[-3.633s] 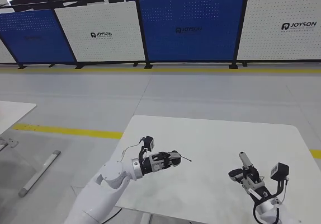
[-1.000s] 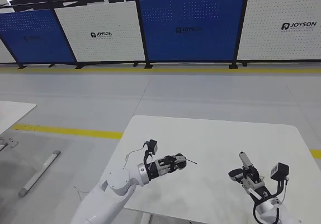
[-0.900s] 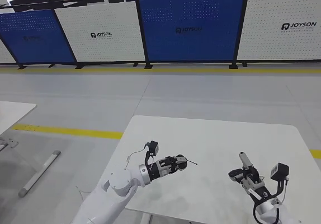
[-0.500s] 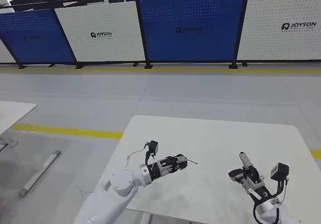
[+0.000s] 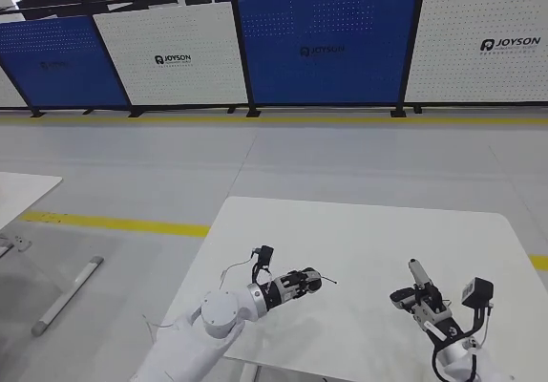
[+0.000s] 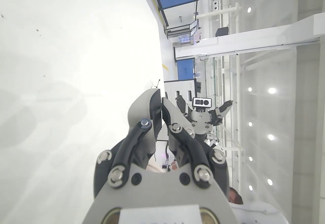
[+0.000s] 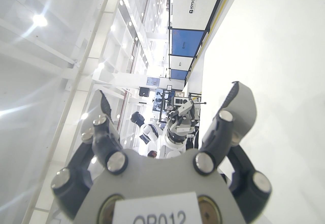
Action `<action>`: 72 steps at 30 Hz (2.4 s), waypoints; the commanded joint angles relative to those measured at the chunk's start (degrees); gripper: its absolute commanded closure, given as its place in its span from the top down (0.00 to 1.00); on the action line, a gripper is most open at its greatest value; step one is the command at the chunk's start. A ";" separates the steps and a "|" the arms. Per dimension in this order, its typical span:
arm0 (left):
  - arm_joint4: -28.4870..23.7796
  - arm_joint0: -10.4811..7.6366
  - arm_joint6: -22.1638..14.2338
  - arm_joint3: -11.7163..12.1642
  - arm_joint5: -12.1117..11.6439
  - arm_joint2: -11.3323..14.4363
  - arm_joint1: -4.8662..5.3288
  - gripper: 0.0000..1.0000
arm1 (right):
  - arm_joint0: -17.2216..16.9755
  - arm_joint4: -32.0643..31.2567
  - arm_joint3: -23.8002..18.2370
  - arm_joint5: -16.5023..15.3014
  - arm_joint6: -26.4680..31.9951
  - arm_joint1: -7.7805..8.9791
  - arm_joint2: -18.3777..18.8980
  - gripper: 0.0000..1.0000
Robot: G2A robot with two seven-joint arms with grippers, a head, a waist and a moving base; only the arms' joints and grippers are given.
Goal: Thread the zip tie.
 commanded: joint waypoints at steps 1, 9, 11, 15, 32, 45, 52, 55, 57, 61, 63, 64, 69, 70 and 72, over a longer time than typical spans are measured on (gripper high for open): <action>-0.50 0.43 -0.05 -1.21 -1.44 -0.26 0.03 0.00 | 0.00 0.00 0.00 0.00 0.00 0.00 0.00 1.00; -8.96 6.78 -6.88 -10.14 -11.66 -6.24 1.17 0.00 | 0.00 0.00 0.00 0.00 0.00 0.00 0.00 1.00; -9.09 7.42 -7.30 -10.77 -11.43 -6.88 1.33 0.00 | 0.00 0.00 0.00 0.00 0.00 0.00 0.00 1.00; -9.09 7.42 -7.30 -10.77 -11.43 -6.88 1.33 0.00 | 0.00 0.00 0.00 0.00 0.00 0.00 0.00 1.00; -5.52 5.11 -2.49 -4.49 -11.51 -0.84 0.13 0.00 | 0.00 0.00 0.00 0.00 0.00 0.00 0.00 1.00; -2.70 5.17 1.01 -3.73 -9.70 0.01 -0.02 0.00 | 0.00 0.00 0.00 0.00 0.00 0.00 0.00 1.00; -3.04 5.24 0.89 -3.48 -9.90 0.00 -0.03 0.00 | 0.00 0.00 0.00 0.00 0.00 0.00 0.00 1.00; -3.04 5.24 0.89 -3.48 -9.90 0.00 -0.03 0.00 | 0.07 -2.23 -1.17 0.63 1.11 0.31 1.26 1.00; -3.04 5.24 0.89 -3.48 -9.90 0.00 -0.03 0.00 | -0.17 -4.28 -3.17 2.16 3.00 0.78 3.62 1.00; -3.04 5.24 0.89 -3.48 -9.90 0.00 -0.03 0.00 | -0.25 -11.46 -7.47 8.63 7.51 1.85 7.68 1.00; -3.04 5.24 0.89 -3.48 -9.90 0.00 -0.03 0.00 | 0.86 -17.05 -8.83 13.63 8.84 2.32 8.50 1.00; -3.04 5.24 0.89 -3.48 -9.90 0.00 -0.03 0.00 | 1.95 -20.80 -9.22 17.18 9.65 2.56 8.17 1.00; -3.04 5.24 0.89 -3.48 -9.90 0.00 -0.03 0.00 | 3.45 -23.52 -8.18 17.92 9.99 2.67 7.79 1.00; -3.04 5.24 0.89 -3.48 -9.90 0.00 -0.03 0.00 | 3.45 -23.52 -8.18 17.92 9.99 2.67 7.79 1.00; -3.04 5.24 0.89 -3.48 -9.90 0.00 -0.03 0.00 | 3.45 -23.52 -8.18 17.92 9.99 2.67 7.79 1.00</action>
